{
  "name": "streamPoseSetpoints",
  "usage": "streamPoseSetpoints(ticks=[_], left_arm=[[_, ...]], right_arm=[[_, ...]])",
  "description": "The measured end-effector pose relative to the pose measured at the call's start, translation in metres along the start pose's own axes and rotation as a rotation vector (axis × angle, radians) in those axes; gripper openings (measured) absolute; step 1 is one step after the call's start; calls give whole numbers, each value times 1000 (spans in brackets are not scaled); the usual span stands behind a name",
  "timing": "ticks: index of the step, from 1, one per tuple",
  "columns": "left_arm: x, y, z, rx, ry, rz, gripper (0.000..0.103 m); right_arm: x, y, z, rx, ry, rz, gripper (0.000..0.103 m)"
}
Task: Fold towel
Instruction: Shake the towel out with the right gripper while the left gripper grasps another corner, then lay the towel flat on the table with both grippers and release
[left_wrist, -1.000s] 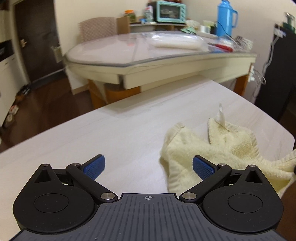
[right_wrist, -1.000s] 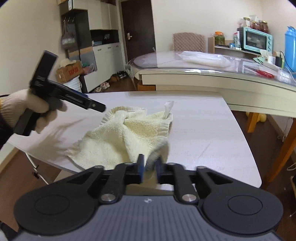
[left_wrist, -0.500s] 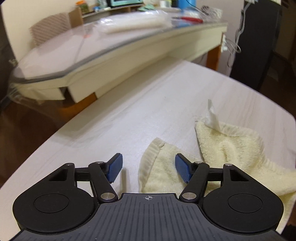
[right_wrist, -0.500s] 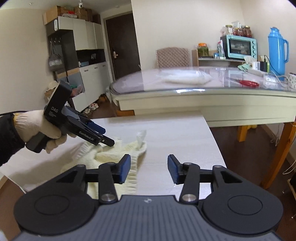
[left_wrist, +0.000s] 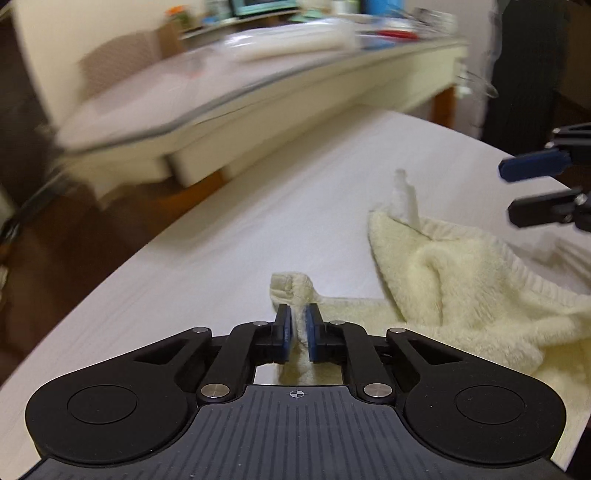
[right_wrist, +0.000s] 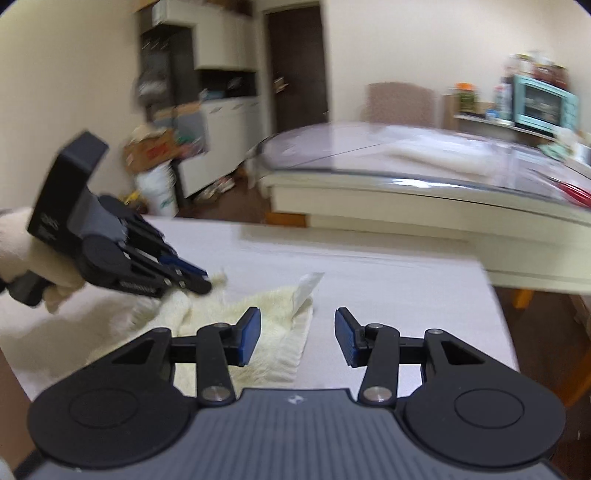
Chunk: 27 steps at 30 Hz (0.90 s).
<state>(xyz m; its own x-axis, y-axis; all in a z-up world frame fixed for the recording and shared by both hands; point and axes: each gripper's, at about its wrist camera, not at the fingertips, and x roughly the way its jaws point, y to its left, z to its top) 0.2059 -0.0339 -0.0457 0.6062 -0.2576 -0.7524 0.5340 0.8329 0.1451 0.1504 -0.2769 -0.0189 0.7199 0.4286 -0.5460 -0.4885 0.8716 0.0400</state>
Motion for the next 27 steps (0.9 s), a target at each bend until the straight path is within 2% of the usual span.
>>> streamPoseSetpoints(ticks=[3, 7, 13, 17, 20, 23, 27], left_arm=[[-6, 11, -10, -23, -9, 40, 9], [-10, 28, -17, -53, -11, 104, 9], [-11, 54, -20, -111, -27, 188, 9], [-10, 55, -20, -126, -38, 181, 10], [-5, 50, -18, -115, -30, 184, 10], [-2, 46, -13, -117, -36, 177, 14], [-14, 52, -12, -166, -72, 147, 34]], right_arm=[[37, 14, 7, -88, 52, 25, 48], [61, 29, 3, -207, 122, -6, 44], [37, 29, -13, -233, 135, -116, 45], [6, 23, -30, -192, 138, -184, 45], [-5, 26, -32, -182, 142, -201, 46], [-7, 24, -20, -140, 92, -159, 46], [14, 14, -1, -123, 58, -153, 46]])
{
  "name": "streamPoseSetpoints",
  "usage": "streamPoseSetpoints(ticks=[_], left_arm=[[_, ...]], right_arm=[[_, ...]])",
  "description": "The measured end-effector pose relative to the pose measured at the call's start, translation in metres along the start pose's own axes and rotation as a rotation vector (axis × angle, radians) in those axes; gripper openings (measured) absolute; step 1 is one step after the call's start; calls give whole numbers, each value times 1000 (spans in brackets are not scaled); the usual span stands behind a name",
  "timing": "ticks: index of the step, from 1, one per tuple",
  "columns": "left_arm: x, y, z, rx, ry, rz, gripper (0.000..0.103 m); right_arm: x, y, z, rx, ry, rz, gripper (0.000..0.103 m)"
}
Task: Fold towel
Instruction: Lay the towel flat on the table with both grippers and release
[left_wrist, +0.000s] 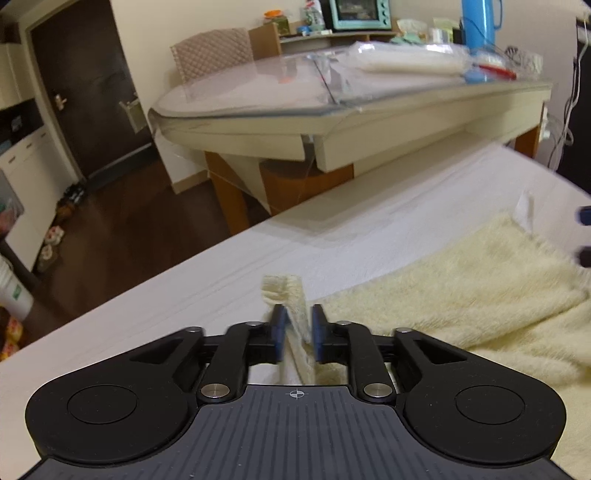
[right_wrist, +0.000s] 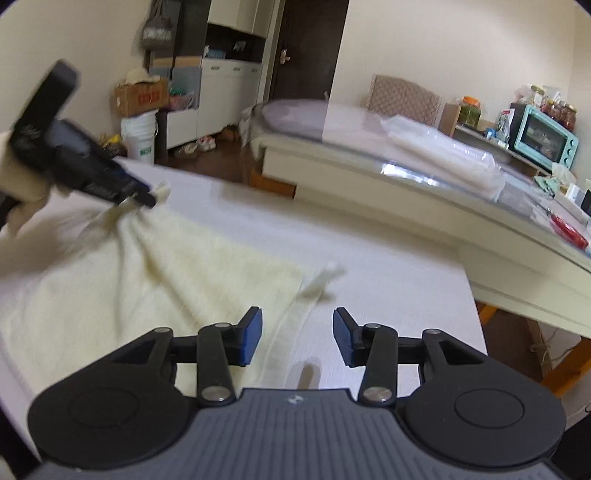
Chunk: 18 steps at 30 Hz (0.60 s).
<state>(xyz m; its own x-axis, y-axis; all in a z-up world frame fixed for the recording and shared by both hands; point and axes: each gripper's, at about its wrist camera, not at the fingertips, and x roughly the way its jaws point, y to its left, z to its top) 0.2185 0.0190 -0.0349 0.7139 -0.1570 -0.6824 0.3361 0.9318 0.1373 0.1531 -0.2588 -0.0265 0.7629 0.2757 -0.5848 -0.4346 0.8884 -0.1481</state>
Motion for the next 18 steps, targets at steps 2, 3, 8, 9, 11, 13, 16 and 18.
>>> streamPoseSetpoints(ticks=[2, 3, 8, 9, 11, 13, 16, 18], left_arm=[[-10, 3, -2, -16, -13, -9, 35], [-19, 5, -5, -27, -14, -27, 36], [-47, -6, -30, -16, 15, -157, 36], [-52, -12, -37, -4, 29, -186, 36], [-57, -22, -47, 18, 44, -201, 36], [-62, -35, -63, 47, 68, -219, 36], [-72, -42, -76, 61, 69, -211, 37], [-81, -44, -82, 74, 77, -198, 38]], right_arm=[[16, -2, 8, -8, -3, 0, 46], [24, -3, 11, -17, -1, -2, 46], [54, -4, 14, -75, 39, -16, 47], [55, -6, 15, -78, 37, -18, 49], [60, -10, 16, -91, 33, -65, 49], [65, -14, 17, -107, 24, -126, 48], [54, -21, 16, -62, -7, -129, 48], [33, -22, 14, -25, -42, -103, 48]])
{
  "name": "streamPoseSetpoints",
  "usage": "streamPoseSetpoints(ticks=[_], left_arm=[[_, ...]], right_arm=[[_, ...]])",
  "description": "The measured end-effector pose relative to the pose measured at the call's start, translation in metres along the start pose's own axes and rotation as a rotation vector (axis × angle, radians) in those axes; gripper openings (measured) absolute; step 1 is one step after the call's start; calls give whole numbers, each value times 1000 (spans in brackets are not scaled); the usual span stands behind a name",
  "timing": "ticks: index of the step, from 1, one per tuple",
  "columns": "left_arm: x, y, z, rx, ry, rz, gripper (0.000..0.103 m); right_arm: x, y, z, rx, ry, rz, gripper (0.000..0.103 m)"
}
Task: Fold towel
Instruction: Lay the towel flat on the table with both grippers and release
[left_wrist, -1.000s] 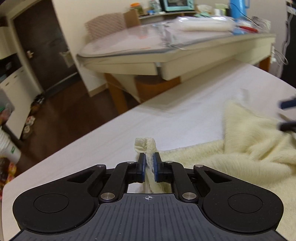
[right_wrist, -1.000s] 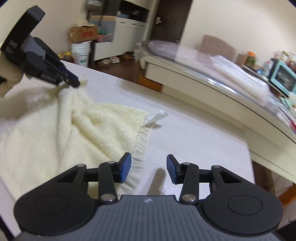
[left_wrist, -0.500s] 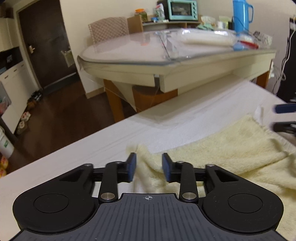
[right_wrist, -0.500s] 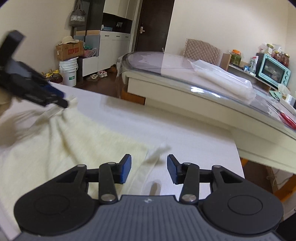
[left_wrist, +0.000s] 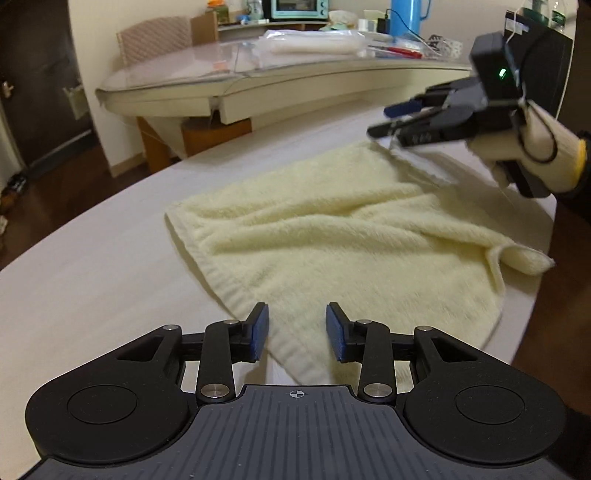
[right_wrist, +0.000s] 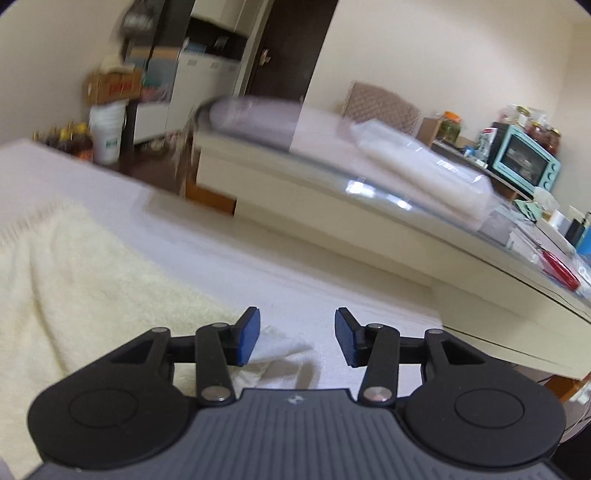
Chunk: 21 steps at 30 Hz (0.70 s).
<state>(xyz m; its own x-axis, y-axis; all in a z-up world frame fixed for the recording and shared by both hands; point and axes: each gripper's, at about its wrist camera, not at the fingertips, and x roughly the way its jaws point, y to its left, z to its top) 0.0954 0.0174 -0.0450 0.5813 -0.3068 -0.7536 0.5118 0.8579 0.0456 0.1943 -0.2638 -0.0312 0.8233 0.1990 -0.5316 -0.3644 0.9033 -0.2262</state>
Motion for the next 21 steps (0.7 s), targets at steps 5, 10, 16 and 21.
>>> streamPoseSetpoints(ticks=[5, 10, 16, 21], left_arm=[[-18, -9, -17, 84, 14, 67, 43], [-24, -10, -21, 133, 17, 117, 44], [-32, -10, -27, 146, 30, 153, 44], [-35, -8, -31, 134, 30, 165, 45]], right_arm=[[-58, 7, -14, 48, -64, 102, 48], [-128, 29, -44, 17, -107, 208, 49], [-188, 69, -82, -149, -84, 293, 47], [-192, 100, -108, -352, -29, 276, 44]])
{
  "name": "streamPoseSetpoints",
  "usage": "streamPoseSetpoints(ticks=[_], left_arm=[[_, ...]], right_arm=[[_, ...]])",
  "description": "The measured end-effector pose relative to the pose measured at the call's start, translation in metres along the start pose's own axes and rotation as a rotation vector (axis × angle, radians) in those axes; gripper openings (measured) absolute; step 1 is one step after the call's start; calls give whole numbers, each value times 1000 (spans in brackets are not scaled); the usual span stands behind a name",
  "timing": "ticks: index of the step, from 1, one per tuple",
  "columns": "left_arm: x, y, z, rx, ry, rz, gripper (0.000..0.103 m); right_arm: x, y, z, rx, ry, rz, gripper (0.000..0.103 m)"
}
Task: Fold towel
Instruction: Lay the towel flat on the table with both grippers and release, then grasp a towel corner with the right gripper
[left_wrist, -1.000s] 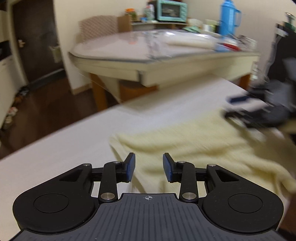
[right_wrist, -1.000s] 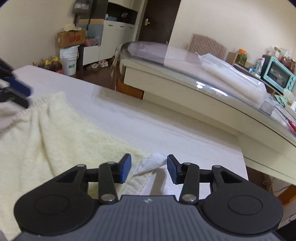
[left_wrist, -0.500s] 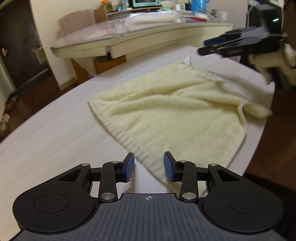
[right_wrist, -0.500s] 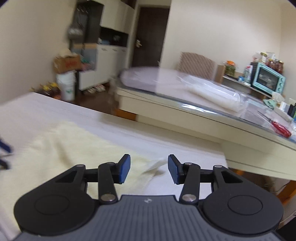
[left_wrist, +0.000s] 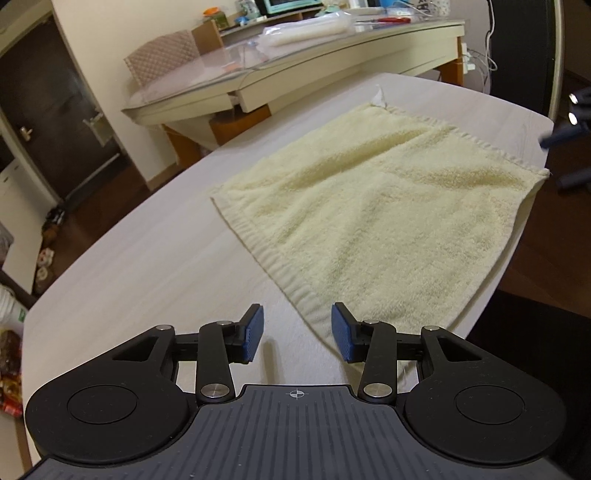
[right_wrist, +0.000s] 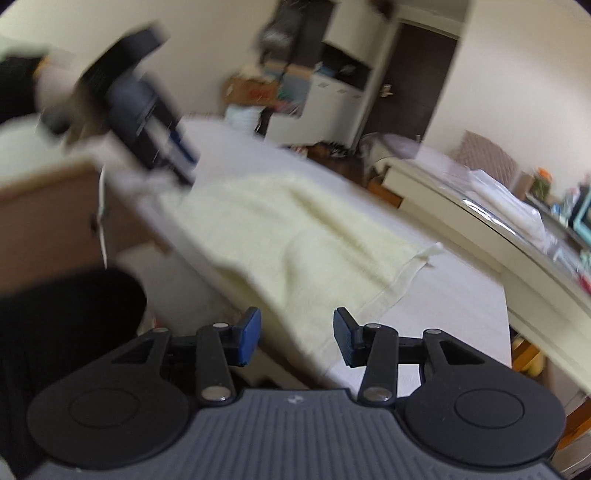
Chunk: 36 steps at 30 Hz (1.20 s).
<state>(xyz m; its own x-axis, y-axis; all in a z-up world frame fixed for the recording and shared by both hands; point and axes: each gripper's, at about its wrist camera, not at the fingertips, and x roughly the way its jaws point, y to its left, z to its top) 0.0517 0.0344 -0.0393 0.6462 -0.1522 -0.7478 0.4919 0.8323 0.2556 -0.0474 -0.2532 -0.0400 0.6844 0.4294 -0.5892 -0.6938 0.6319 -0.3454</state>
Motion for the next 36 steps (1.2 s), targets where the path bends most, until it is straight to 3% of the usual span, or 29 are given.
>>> streamPoseSetpoints(ticks=[8, 13, 16, 28, 36], left_arm=[[-5, 8, 0, -108, -15, -26, 50], [-3, 12, 4, -155, -25, -49, 53], [-1, 16, 6, -179, -16, -47, 54], [-14, -16, -5, 21, 14, -106, 54], [-18, -23, -12, 72, 46, -97, 54]], right_arm=[[16, 21, -3, -275, 55, -68, 35], [16, 27, -10, -362, 93, -66, 10], [6, 31, -13, -386, 93, -80, 8], [-16, 23, 12, -513, -4, -200, 8], [-11, 15, 32, -653, -69, -262, 7]])
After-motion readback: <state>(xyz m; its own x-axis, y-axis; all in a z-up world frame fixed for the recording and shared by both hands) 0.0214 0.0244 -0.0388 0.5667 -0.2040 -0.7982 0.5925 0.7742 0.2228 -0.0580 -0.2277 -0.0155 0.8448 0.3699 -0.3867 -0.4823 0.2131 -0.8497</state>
